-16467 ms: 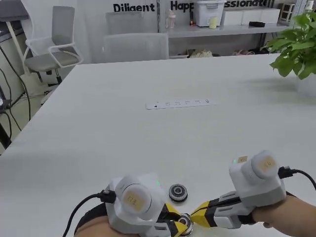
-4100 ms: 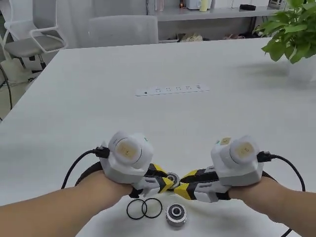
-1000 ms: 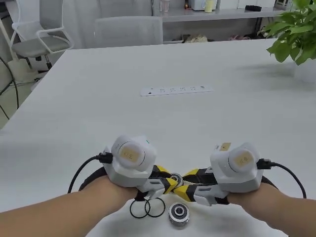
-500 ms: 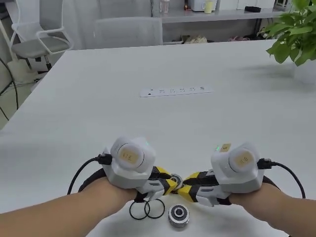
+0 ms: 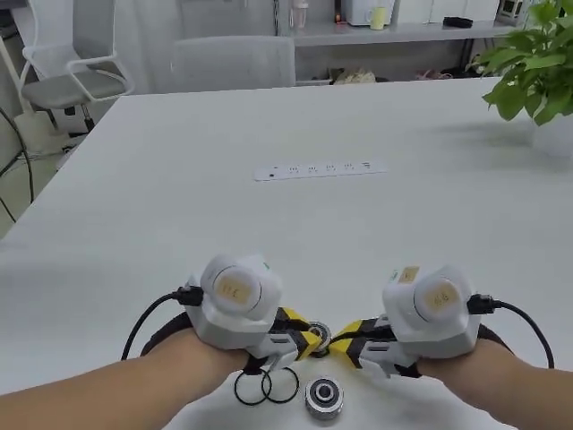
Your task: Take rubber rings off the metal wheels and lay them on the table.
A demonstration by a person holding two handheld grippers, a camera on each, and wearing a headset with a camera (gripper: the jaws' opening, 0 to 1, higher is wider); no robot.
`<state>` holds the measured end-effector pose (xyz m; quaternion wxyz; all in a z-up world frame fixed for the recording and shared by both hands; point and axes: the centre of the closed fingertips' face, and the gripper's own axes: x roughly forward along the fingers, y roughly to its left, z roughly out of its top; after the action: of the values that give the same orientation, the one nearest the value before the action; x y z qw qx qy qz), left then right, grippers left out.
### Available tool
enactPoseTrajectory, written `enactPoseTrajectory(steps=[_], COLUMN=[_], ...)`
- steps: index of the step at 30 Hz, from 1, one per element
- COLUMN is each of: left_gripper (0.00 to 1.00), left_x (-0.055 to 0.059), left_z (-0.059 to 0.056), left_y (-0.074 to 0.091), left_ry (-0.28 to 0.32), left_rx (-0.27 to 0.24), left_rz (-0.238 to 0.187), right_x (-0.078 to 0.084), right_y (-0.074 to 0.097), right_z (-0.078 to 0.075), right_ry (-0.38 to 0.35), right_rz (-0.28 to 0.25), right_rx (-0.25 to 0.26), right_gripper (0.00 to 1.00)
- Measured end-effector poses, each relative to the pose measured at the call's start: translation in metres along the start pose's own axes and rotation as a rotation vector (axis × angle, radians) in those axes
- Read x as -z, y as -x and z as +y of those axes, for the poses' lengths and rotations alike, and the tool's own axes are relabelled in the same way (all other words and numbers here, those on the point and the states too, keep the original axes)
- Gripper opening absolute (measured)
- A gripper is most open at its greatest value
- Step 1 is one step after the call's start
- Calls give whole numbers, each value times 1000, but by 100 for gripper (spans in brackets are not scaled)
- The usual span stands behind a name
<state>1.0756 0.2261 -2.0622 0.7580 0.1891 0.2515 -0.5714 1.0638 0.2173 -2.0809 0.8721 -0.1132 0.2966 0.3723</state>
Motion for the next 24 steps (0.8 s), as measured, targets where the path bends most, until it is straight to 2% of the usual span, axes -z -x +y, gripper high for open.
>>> enactPoseTrajectory(steps=[6,11,17,22,24], left_gripper=[7,7,7,7,7], left_x=[0,0,0,0,0], left_z=[0,0,0,0,0], left_y=[0,0,0,0,0], left_ry=[1,4,6,7,8], left_rx=[0,-3,-5,-6,-6], left_rz=[-2,-7,-10,-10,-10], right_x=[0,0,-2,-1,-1], right_y=[0,0,0,0,0], right_z=[0,1,-3,0,-1], right_ry=[4,103,153,146,109], right_rz=[4,26,30,29,23], right_rx=[0,11,41,26,23], right_gripper=[1,1,6,3,3])
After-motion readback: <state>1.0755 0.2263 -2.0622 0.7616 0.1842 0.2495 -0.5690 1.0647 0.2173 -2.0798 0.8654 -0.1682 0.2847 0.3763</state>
